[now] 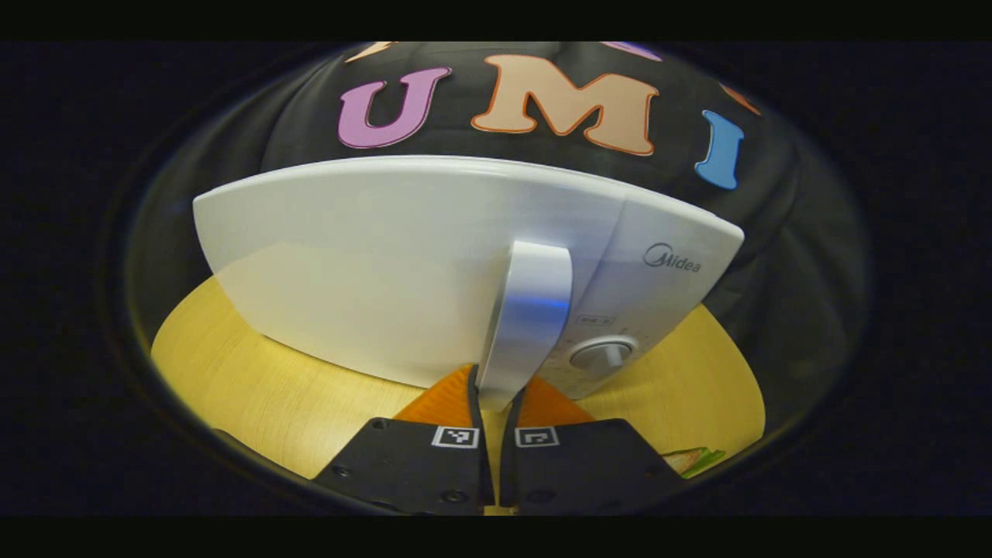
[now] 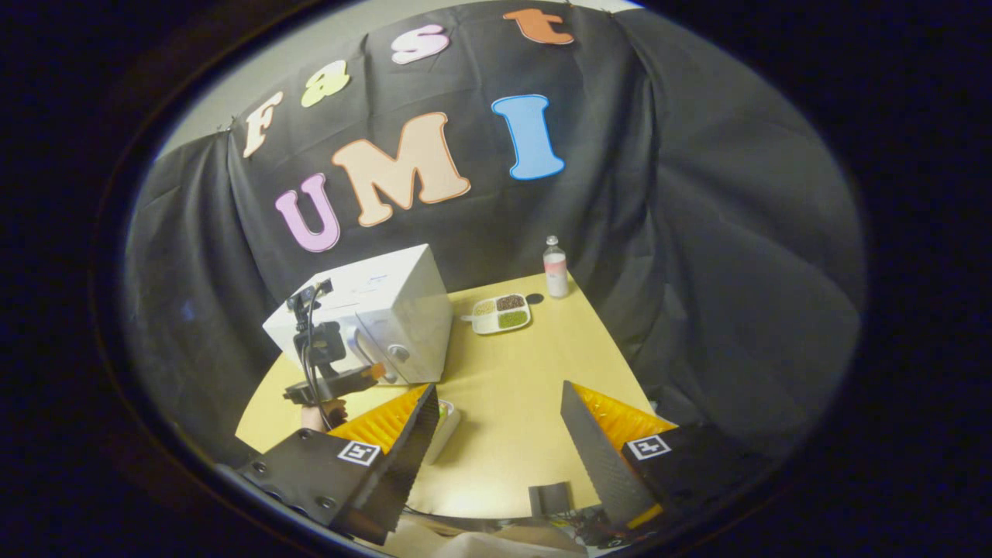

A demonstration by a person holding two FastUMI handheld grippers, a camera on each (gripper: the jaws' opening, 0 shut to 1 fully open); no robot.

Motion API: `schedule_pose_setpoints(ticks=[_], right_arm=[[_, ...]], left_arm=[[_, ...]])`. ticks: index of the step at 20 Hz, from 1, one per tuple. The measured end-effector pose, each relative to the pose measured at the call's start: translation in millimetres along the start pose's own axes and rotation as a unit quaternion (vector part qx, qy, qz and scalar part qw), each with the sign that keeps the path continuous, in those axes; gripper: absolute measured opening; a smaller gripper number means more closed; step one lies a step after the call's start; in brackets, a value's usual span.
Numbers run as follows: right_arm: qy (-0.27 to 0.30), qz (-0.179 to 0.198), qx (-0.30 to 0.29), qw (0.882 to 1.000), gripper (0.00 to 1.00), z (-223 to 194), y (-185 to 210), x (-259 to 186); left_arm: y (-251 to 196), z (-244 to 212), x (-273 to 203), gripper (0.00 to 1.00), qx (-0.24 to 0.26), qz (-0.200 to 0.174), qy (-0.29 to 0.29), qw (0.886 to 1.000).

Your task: Open the microwave oven with the left hand, put the food in, and close the microwave oven.

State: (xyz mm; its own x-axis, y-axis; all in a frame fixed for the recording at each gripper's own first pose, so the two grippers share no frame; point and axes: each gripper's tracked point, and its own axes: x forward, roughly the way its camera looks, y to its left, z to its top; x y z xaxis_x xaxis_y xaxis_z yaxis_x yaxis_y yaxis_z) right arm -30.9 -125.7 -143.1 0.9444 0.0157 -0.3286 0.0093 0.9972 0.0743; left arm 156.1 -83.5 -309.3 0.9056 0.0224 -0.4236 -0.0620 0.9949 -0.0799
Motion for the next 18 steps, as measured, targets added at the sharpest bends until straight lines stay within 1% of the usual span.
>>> schedule_pose_setpoints(ticks=[3,4,5,6,8,10,12,14,16,18], right_arm=[[-0.001,0.003,-0.007,1.000,0.99,3.6,-0.9,3.0],[-0.002,0.005,-0.008,1.000,0.92,5.0,-0.2,4.5],[-0.002,0.007,-0.010,1.000,0.99,5.3,0.4,7.4],[0.000,0.007,-0.012,1.000,0.99,4.4,0.9,9.8],[0.007,0.009,-0.013,1.000,0.99,-0.9,1.9,14.9],[0.020,0.022,-0.009,1.000,0.99,-9.2,8.6,20.4],[0.030,0.040,-0.011,0.999,0.99,-12.9,16.6,28.3],[0.036,0.056,-0.021,0.998,0.99,-20.5,26.3,29.4],[0.037,0.067,-0.029,0.997,0.99,-28.4,29.9,19.5],[0.043,0.072,-0.030,0.996,0.99,-38.1,33.9,15.6]], left_arm=[[0.2,-1.3,-1.4,0.03,-0.005,0.004,0.000,1.000],[0.6,-2.3,-2.2,0.03,-0.004,0.006,0.002,1.000],[0.6,-3.0,-2.5,0.03,-0.003,0.008,0.003,1.000],[3.3,-13.0,-12.7,0.03,-0.006,0.013,0.017,1.000],[9.7,-19.4,-30.7,0.03,-0.002,0.009,-0.001,1.000],[16.6,-28.6,-45.5,0.03,0.012,0.004,-0.003,1.000],[22.5,-37.3,-57.3,0.08,0.015,0.016,0.005,1.000],[29.8,-42.0,-67.6,0.10,0.023,0.031,0.006,0.999],[36.7,-46.7,-78.5,0.11,0.018,0.038,0.005,0.999],[43.9,-50.9,-86.9,0.15,0.000,0.036,0.002,0.999]])
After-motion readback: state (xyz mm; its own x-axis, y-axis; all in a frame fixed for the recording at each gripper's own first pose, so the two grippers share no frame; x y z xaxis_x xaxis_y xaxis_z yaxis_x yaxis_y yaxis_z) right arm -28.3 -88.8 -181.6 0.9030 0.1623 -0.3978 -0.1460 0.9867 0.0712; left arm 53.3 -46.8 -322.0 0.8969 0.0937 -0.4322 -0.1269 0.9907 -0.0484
